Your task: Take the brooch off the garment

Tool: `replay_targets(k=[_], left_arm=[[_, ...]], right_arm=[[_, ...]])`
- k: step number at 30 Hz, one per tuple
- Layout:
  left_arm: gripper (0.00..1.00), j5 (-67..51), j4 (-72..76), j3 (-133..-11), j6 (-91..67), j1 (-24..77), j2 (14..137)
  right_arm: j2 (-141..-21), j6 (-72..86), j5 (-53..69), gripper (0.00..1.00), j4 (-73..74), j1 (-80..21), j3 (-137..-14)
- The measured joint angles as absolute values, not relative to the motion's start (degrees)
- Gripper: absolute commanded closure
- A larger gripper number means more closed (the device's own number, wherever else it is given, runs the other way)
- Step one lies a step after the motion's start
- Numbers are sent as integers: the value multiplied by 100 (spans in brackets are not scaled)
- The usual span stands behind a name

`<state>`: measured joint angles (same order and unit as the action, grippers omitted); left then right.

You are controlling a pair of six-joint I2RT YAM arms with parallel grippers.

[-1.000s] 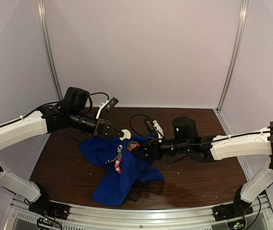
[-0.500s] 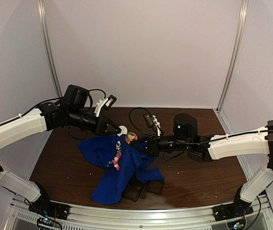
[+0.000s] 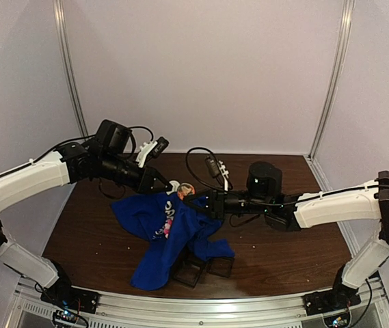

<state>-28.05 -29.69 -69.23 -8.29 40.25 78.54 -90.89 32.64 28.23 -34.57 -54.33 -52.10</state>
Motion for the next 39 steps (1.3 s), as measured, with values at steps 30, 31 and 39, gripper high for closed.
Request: replay_targets(k=[30,31,39], left_arm=[[100,-2174,-3568,-7251,-451,4023,8346],[100,-2132,-3607,-7253,-454,4023,8368],[100,-1780,-3763,-7269,-777,3852,8486]], right_arm=[[-8718,2989,1776,100,-3603,-5439,-5288],[-8678,2961,1723,100,-3575,-5439,-5332],[-8418,2689,1240,100,-3133,-5428,-5540]])
